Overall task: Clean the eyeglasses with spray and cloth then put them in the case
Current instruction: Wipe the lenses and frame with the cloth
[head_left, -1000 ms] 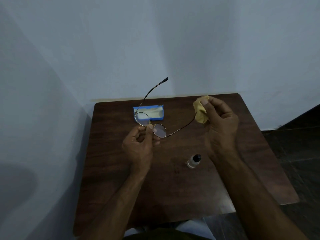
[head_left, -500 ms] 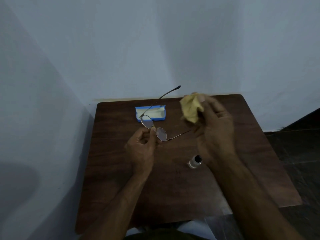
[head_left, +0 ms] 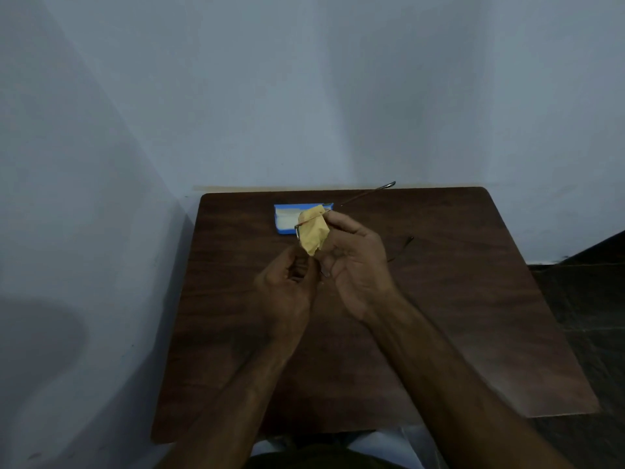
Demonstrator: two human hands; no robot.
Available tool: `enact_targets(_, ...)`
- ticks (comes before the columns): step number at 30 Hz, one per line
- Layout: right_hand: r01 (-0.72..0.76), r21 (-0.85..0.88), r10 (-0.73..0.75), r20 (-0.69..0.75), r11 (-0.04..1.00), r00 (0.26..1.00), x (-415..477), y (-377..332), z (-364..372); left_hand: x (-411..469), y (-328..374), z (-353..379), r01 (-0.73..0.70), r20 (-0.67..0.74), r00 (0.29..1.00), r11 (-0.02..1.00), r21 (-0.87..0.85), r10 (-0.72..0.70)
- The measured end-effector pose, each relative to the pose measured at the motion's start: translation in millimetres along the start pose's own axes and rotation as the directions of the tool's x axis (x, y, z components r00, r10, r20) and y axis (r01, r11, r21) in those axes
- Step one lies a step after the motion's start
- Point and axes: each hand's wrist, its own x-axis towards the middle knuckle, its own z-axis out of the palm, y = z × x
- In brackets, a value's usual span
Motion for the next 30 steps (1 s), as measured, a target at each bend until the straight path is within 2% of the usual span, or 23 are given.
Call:
enact_targets(3,0.054,0.026,-0.055,0.039,0.998,0.998,1.3,5.7,2.4,-0.9,-1.3,1.2,-0.024,-0.014,1.000,1.000,0.016,0.024)
enact_targets(7,0.146,-0.063,-0.149,-0.044,0.987,0.988,1.9,15.7,6.7,-3.7,-1.9,2.4,-0.051,0.020,0.999,0.998,0.047,0.051)
enact_targets(10,0.131,-0.035,-0.134,-0.081,0.991,0.988,-0.4,18.0,9.0,-5.1,2.0,2.9,-0.065,0.024,0.998,0.994,0.084,0.063)
enact_targets(18,0.220,0.078,-0.205,-0.161,0.972,0.965,-2.5,10.9,12.4,-9.1,7.0,8.7,0.062,-0.061,0.996,0.998,-0.008,-0.062)
enact_targets(21,0.255,0.107,-0.238,-0.149,0.961,0.960,-4.2,-3.9,7.8,-8.7,7.5,8.6,0.076,-0.099,0.992,0.997,-0.018,-0.078)
enact_targets(25,0.355,0.151,-0.334,-0.146,0.923,0.931,-1.0,-22.4,2.5,-10.8,9.5,8.3,0.097,-0.067,0.993,0.994,-0.053,-0.101)
enact_targets(30,0.308,0.228,-0.274,-0.171,0.924,0.947,3.6,-39.6,-3.1,-11.0,9.0,8.5,0.066,-0.041,0.997,0.997,-0.048,-0.068)
